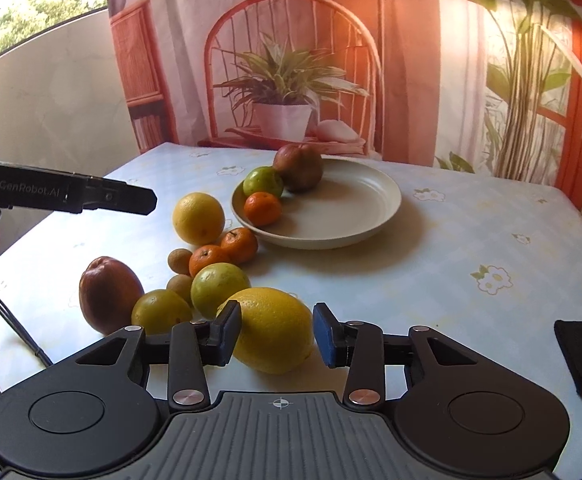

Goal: Organize fruits
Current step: 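Move the right gripper to the yellow grapefruit while the left gripper approaches a lemon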

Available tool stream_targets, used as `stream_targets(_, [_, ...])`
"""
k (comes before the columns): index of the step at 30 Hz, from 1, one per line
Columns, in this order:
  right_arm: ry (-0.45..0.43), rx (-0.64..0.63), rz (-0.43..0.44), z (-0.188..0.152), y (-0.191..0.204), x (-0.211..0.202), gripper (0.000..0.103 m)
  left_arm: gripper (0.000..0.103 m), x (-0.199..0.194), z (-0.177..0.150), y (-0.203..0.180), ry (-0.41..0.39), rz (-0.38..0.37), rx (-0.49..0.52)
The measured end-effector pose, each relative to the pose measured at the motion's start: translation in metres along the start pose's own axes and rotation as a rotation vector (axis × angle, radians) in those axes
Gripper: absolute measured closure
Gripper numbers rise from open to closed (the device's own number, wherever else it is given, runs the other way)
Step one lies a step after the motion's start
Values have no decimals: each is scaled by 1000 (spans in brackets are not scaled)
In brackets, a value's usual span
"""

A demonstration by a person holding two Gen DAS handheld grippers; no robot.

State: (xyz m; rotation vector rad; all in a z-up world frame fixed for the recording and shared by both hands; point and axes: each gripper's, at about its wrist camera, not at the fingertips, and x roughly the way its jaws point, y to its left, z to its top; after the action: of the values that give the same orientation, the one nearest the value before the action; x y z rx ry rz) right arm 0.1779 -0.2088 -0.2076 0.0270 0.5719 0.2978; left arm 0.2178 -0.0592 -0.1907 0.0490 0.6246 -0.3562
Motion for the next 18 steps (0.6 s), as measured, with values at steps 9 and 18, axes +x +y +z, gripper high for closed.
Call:
stream_targets(9, [-30,107,-1,-7,-26,-6,71,52,21,-2,-37,41,-80,112])
stream_targets(18, [-37,146,2,-9,-36,-5,71,52,34,-13,-58,89,-169,192])
